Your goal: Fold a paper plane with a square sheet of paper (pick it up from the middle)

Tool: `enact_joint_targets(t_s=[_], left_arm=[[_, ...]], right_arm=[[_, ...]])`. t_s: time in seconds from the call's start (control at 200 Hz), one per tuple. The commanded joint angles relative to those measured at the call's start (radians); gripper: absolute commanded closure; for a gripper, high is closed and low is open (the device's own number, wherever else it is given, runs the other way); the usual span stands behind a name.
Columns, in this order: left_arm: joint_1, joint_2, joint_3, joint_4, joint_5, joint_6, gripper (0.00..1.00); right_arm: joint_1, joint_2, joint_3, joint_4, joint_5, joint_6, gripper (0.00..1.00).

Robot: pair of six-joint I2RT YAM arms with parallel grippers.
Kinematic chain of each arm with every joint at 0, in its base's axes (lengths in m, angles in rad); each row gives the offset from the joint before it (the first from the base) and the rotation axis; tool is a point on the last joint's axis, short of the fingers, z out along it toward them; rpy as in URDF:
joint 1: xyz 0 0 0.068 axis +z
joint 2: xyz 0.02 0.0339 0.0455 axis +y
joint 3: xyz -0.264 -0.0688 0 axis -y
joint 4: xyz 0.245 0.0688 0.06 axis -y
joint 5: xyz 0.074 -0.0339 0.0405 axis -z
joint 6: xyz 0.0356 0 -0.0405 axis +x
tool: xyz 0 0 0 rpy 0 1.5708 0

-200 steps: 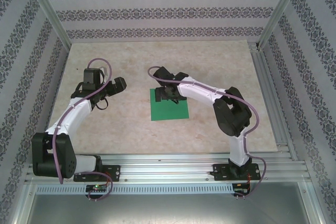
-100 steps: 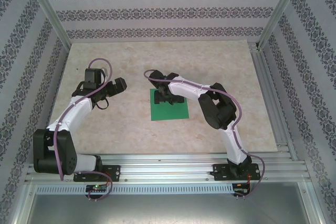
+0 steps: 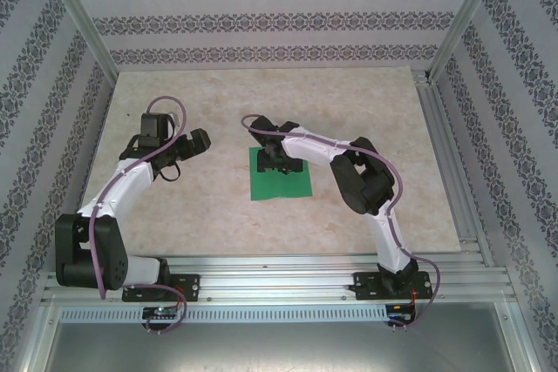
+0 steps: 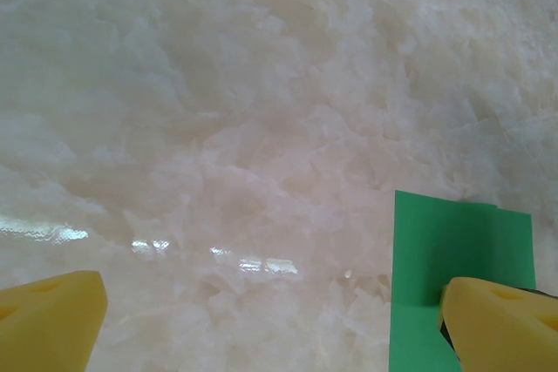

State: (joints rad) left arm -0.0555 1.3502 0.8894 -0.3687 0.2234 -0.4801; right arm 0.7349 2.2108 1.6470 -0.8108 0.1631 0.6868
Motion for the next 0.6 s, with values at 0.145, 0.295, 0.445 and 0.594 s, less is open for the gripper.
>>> enact_joint_targets(t_s=[0.145,0.295,0.445,0.594], left_arm=[[-0.010,0.011,0.025,-0.014,0.009,-0.002,0.00],[-0.010,0.021,0.022,-0.008,0.031,-0.016,0.00],[-0.012,0.031,0.014,-0.001,0.084,-0.037,0.02],[-0.028,0.032,0.001,0.013,0.135,-0.048,0.10]], right_arm=[[-0.009,0.097,-0.077,-0.019,-0.043,0.005,0.23],[-0.009,-0.010,-0.069,0.082,-0.121,-0.004,0.41],[-0.018,-0.151,-0.164,0.380,-0.391,0.047,0.61],[-0.041,-0.232,-0.297,0.729,-0.630,0.188,0.69]])
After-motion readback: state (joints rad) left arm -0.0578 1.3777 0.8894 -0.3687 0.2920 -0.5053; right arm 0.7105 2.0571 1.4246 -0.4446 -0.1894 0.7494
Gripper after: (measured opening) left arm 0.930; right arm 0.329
